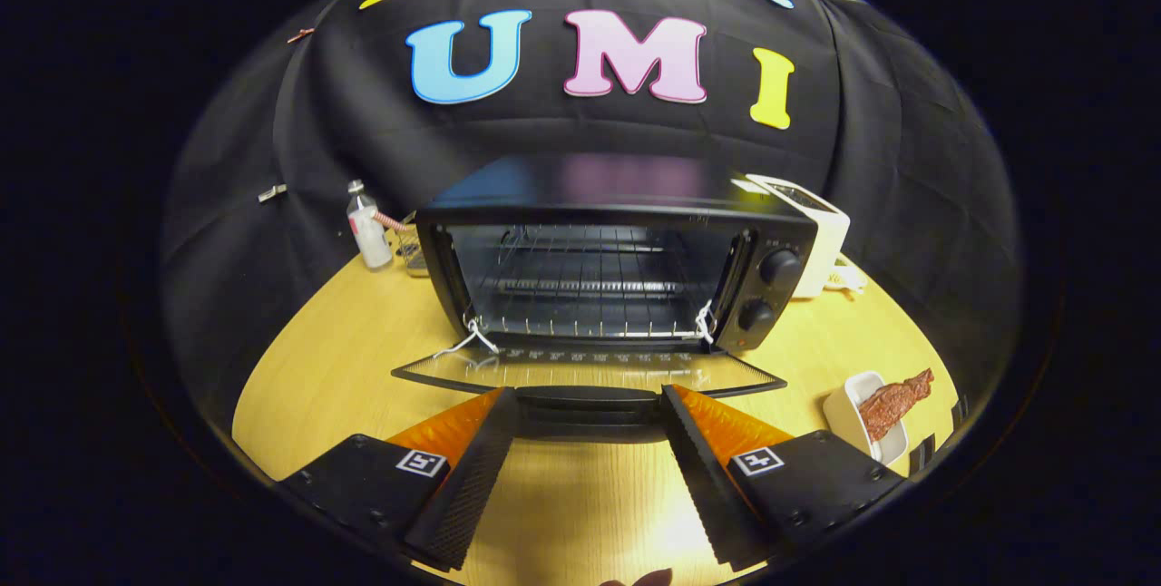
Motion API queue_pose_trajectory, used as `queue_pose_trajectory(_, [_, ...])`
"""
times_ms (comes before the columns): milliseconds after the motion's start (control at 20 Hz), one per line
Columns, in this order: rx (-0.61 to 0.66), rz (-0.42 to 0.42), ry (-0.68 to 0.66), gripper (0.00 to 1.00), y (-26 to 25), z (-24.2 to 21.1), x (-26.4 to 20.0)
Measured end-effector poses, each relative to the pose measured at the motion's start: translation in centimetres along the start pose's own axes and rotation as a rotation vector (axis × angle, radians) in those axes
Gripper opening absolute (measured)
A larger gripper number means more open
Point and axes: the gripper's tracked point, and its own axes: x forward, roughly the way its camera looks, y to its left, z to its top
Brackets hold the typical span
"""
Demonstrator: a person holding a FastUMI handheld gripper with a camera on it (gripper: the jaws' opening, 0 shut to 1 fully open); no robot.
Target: Open the toaster oven, put the food inside, and close the toaster oven door.
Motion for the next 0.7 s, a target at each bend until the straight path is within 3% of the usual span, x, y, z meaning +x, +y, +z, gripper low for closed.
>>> queue_pose_trajectory(300, [-0.026, 0.008, 0.105, 0.98, -1.2, -4.2, 0.1])
queue_pose_trajectory(700, [-0.024, 0.083, 0.112, 0.98, -1.9, -5.0, -2.2])
